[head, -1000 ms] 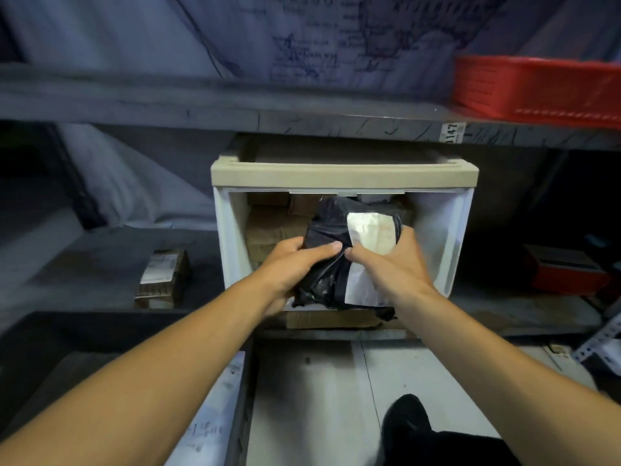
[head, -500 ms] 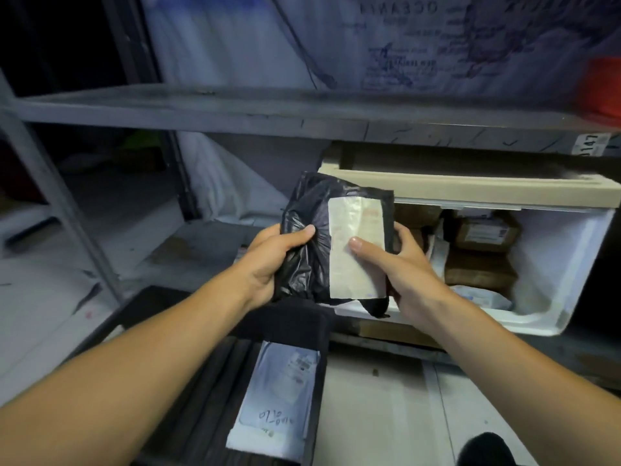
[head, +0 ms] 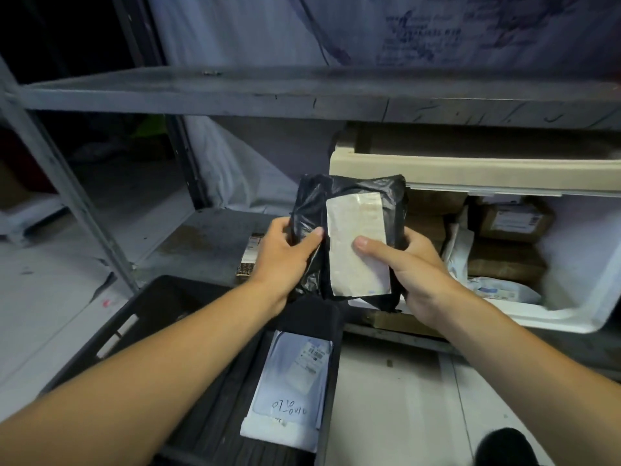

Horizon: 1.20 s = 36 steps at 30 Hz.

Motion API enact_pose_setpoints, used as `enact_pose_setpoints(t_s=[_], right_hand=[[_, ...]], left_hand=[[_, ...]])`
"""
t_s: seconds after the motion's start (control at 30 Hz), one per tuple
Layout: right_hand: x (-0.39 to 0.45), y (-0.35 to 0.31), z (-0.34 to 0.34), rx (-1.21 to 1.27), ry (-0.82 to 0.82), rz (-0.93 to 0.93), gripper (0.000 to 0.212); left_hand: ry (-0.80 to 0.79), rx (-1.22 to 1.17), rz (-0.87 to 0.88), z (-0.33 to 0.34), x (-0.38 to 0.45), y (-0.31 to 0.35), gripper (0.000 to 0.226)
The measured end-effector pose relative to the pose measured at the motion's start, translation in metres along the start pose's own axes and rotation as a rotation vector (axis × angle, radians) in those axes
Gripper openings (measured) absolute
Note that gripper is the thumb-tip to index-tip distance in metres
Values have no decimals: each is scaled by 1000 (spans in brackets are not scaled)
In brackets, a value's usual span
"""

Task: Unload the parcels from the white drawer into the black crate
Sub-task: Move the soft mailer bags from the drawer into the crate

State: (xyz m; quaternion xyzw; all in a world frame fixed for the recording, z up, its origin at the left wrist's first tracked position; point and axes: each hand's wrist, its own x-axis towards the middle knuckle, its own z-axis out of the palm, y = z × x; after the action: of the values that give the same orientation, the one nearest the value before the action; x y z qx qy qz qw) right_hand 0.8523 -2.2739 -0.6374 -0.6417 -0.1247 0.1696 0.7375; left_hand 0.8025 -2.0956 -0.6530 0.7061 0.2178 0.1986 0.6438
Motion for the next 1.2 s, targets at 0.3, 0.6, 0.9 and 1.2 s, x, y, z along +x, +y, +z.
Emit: enact_pose_setpoints(t_s=[0.3, 0.6, 0.9, 1.2], right_hand=[[-31, 3, 32, -229, 270, -219, 40], [-51, 1, 54, -445, -40, -281, 63], [-38, -2, 46, -351, -119, -253, 70], [-16, -14, 13, -106, 130, -82, 82]], left_hand=[[-177, 71, 106, 9, -63, 27, 49], [-208, -473, -100, 5, -57, 37, 69], [-102, -504, -184, 4, -37, 38, 52], [-232, -569, -285, -11, -32, 36, 53]])
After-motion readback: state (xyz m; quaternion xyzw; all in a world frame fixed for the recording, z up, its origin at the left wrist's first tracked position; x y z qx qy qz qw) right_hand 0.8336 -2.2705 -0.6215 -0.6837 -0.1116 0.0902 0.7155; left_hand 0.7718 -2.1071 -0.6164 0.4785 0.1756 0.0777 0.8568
